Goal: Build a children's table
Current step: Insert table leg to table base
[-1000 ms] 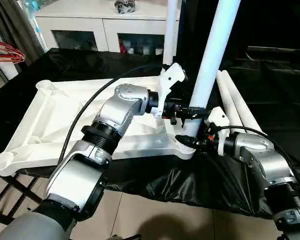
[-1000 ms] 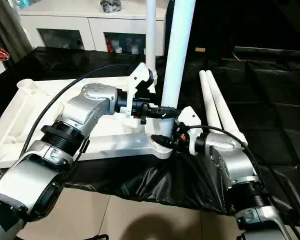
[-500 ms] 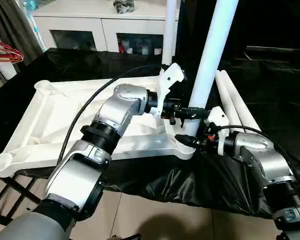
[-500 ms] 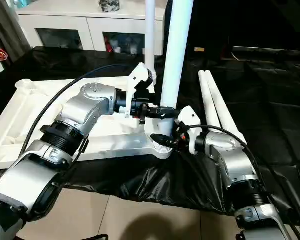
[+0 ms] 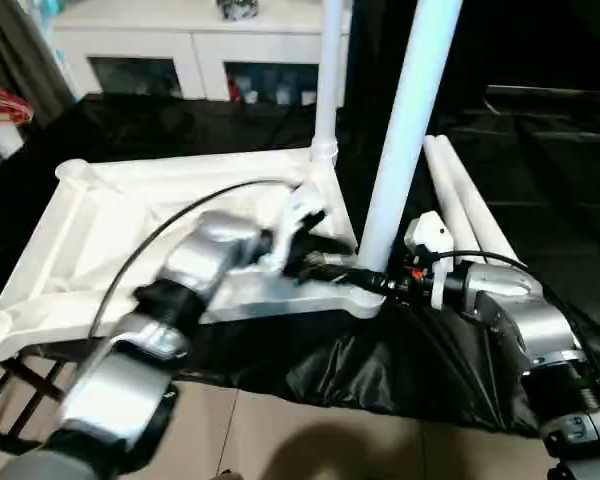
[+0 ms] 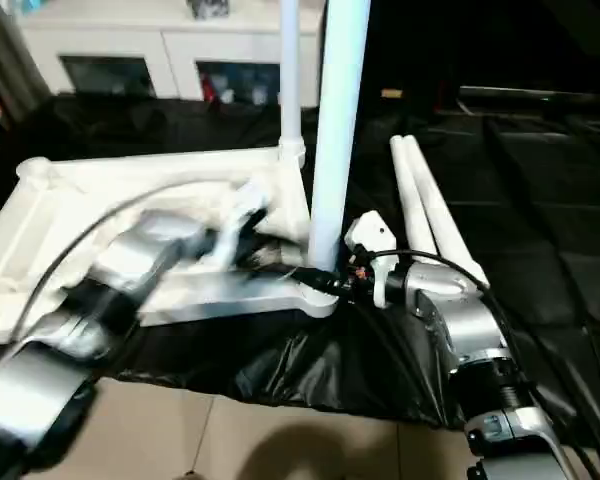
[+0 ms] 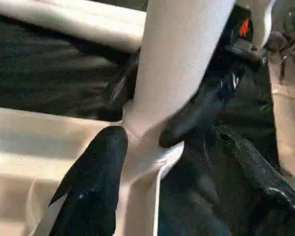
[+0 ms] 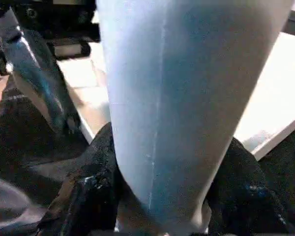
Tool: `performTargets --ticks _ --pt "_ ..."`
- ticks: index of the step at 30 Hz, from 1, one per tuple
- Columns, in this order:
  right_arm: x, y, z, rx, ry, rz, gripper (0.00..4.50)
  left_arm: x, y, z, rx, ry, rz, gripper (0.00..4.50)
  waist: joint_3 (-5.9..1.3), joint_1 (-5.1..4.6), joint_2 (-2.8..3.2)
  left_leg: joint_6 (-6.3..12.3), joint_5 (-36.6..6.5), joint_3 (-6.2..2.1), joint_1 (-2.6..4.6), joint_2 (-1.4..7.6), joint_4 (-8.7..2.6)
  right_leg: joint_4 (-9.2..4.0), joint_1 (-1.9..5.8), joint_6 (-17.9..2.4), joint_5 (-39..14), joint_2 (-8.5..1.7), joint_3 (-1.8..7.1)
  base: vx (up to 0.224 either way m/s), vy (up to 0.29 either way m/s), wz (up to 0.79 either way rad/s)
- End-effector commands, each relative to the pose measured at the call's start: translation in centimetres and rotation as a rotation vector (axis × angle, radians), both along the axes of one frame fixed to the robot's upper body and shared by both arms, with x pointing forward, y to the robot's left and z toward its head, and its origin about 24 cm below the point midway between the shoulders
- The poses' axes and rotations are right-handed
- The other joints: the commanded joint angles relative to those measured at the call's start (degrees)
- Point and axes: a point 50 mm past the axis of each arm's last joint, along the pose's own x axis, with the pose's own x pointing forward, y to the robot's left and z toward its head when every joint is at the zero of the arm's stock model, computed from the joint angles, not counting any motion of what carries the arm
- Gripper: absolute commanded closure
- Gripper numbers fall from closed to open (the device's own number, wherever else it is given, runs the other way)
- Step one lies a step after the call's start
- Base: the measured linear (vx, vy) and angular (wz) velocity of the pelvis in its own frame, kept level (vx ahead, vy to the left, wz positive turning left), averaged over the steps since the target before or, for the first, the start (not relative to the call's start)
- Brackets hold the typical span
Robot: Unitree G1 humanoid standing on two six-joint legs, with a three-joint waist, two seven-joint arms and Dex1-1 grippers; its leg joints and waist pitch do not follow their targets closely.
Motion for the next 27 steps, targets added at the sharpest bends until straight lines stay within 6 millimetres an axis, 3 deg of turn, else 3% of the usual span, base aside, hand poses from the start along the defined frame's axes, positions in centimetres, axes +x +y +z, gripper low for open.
performTargets --ticks 1,6,7,11,13,16,19,26,27 --pt "-0.3 0.0 -1.3 -0.012 0.069 -0.008 2.55 -0.3 0.2 0.5 -0.006 -0.040 -0.027 1.61 -3.53 0.29 -0.56 3.39 -7.4 0.35 -0.59 0.63 -4.25 -3.42 3.50 -15.0 -8.5 -2.23 1.40 0.000 0.000 0.00" --pt "-0.3 0.0 -1.3 -0.013 0.072 -0.006 2.55 -0.9 1.8 -0.4 0.061 -0.045 -0.037 1.61 -3.59 0.09 -0.57 3.88 -6.7 0.48 -0.50 0.57 -4.07 -3.09 3.57 -15.3 -6.8 -2.25 1.50 0.000 0.000 0.00" --pt "-0.2 0.0 -1.3 -0.012 0.073 -0.004 2.55 -0.9 2.1 -0.8 0.094 -0.056 -0.031 1.61 -3.47 0.06 -0.86 3.92 -7.3 0.56 -0.47 0.57 -4.12 -3.31 3.50 -15.0 -8.1 -2.26 1.54 0.000 0.000 0.00" --pt "-0.2 0.2 -1.3 -0.011 0.072 -0.002 2.55 -0.9 2.9 -2.3 0.221 -0.100 -0.003 1.61 -3.32 0.14 -0.77 2.87 -9.1 0.50 -0.26 0.59 -4.33 -3.76 3.35 -13.0 -13.1 -2.47 1.73 0.000 0.000 0.00" --pt "-0.2 0.2 -1.3 -0.010 0.071 -0.001 2.55 -0.9 2.8 -2.9 0.241 -0.098 0.023 1.96 -3.42 0.18 -0.72 2.55 -8.5 0.47 -0.30 0.61 -4.28 -3.61 3.38 -13.0 -12.5 -2.50 1.75 0.000 0.000 0.00" --pt "-0.2 0.2 -1.3 -0.009 0.070 -0.001 2.55 -0.8 2.6 -3.3 0.242 -0.095 0.053 1.96 -3.55 0.19 -0.72 2.71 -7.2 0.48 -0.37 0.52 -4.07 -3.36 3.47 -13.7 -9.9 -2.44 1.70 0.000 0.000 0.00" --pt "-0.2 0.0 -1.2 -0.009 0.068 -0.006 2.55 -0.5 2.6 -3.7 0.253 -0.083 0.096 2.41 -3.66 0.16 -0.60 3.09 -6.5 0.48 -0.46 0.34 -3.88 -3.21 3.60 -14.2 -8.0 -2.31 1.63 0.000 0.000 0.00" --pt "-0.1 -0.2 -1.2 -0.011 0.063 -0.016 2.55 -0.7 2.8 -4.2 0.261 -0.050 0.064 2.97 -3.70 0.30 -0.48 3.18 -7.0 0.47 -0.35 0.42 -3.85 -3.16 3.62 -15.0 -7.5 -2.35 1.61 0.000 0.000 0.00" --pt "-0.1 -0.2 -1.2 -0.012 0.063 -0.018 2.55 -0.8 2.9 -4.2 0.269 -0.053 0.060 3.13 -3.70 0.26 -0.23 3.09 -7.2 0.44 -0.35 0.46 -3.88 -3.21 3.61 -15.0 -7.6 -2.36 1.58 0.000 0.000 0.00"
